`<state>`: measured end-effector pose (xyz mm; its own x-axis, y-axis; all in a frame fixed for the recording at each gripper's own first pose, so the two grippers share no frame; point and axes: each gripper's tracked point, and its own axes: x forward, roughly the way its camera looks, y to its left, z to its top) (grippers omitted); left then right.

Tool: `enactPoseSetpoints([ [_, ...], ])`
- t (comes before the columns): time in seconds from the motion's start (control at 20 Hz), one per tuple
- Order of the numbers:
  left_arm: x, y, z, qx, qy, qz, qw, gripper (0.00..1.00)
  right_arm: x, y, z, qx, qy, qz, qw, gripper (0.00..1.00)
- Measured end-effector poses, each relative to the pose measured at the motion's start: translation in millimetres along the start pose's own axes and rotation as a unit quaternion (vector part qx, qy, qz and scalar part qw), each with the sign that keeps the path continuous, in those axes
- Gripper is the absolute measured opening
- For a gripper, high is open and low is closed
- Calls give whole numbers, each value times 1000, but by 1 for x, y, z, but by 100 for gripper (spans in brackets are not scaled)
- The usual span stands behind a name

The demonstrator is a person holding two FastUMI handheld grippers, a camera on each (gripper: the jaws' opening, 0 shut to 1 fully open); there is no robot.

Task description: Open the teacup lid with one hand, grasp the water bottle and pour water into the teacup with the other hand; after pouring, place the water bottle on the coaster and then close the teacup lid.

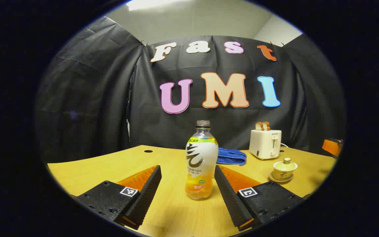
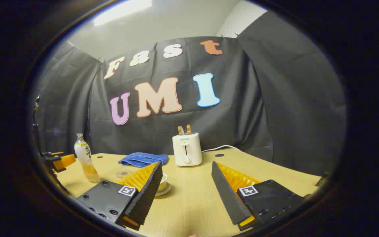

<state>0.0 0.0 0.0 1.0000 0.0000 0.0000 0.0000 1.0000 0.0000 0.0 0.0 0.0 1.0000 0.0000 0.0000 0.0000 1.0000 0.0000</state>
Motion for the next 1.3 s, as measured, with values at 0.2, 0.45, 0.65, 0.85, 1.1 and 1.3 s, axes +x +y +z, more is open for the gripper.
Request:
enactPoseSetpoints([
  [0.2, 1, 13, -12, 9, 19, 14, 1000, 95, 6, 22, -17, -22, 23, 20, 999, 93],
  [0.45, -6, 31, -10, 23, 18, 33, 999, 95, 6, 42, -32, -19, 51, 45, 998, 93],
  [0.65, -12, 61, -10, 25, 20, 75, 997, 96, 2, 45, -28, -20, 51, 45, 998, 94],
  [0.85, -14, 73, -9, 26, 20, 97, 995, 94, 3, 45, -29, -19, 51, 43, 998, 95],
  [1.1, -14, 74, -9, 26, 19, 97, 995, 94, 2, 46, -28, -19, 52, 43, 998, 96],
  [1.3, -15, 73, -9, 26, 19, 97, 995, 94, 1, 50, -29, -18, 53, 51, 997, 97],
])
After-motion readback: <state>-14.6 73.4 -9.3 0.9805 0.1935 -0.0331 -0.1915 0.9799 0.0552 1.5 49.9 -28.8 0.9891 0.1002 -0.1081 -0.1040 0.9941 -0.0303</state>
